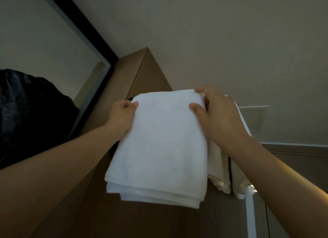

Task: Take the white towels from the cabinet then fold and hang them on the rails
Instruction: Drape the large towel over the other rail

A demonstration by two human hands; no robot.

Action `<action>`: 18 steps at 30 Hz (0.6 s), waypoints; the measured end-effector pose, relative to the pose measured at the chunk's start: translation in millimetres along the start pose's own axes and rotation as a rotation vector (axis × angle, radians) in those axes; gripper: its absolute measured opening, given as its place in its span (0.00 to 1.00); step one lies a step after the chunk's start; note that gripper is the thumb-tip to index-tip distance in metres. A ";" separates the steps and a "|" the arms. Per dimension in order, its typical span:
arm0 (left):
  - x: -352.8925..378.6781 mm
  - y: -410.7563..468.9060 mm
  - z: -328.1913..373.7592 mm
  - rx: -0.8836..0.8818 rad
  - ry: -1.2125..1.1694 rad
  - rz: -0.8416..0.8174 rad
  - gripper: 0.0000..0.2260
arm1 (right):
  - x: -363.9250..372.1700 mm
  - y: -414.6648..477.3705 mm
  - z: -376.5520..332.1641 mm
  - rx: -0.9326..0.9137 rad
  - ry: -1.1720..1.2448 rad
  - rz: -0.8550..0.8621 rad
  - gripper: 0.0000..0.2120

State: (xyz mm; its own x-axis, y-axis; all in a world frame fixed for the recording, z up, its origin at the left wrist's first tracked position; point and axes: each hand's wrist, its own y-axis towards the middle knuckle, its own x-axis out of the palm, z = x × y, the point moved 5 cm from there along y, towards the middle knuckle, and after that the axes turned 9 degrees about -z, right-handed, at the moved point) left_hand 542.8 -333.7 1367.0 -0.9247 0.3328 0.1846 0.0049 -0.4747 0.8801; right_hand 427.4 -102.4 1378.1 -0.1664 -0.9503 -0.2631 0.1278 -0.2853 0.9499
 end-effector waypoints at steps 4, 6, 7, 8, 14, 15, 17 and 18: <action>4.2 19.2 5.1 -0.002 0.060 0.039 0.13 | -5.8 22.2 0.9 -0.033 -0.065 0.026 0.19; 7.2 28.5 7.6 -0.010 0.101 0.040 0.12 | -7.6 29.8 1.2 -0.039 -0.092 0.045 0.19; 9.2 32.7 8.6 -0.010 0.129 0.037 0.12 | -7.6 32.5 1.4 -0.035 -0.114 0.053 0.19; 11.0 36.5 9.1 -0.009 0.157 0.039 0.13 | -7.3 35.2 1.8 -0.025 -0.147 0.055 0.19; 13.8 48.9 10.8 -0.006 0.426 0.011 0.16 | 2.8 46.1 11.1 0.066 -0.250 -0.062 0.19; 14.2 49.3 12.4 0.004 0.499 -0.002 0.18 | 4.7 46.1 12.0 0.067 -0.253 -0.099 0.20; 14.8 47.6 14.0 0.013 0.593 -0.028 0.20 | 6.8 45.1 13.4 0.067 -0.245 -0.176 0.22; 15.0 45.6 14.5 0.017 0.607 -0.038 0.21 | 6.0 45.0 13.7 0.068 -0.239 -0.204 0.22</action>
State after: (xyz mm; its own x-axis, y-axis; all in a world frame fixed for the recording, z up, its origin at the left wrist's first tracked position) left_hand 534.7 -338.6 1416.3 -0.9762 -0.1768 -0.1253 -0.0314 -0.4568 0.8890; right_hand 418.8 -119.2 1421.5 -0.4083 -0.8159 -0.4093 0.0039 -0.4500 0.8930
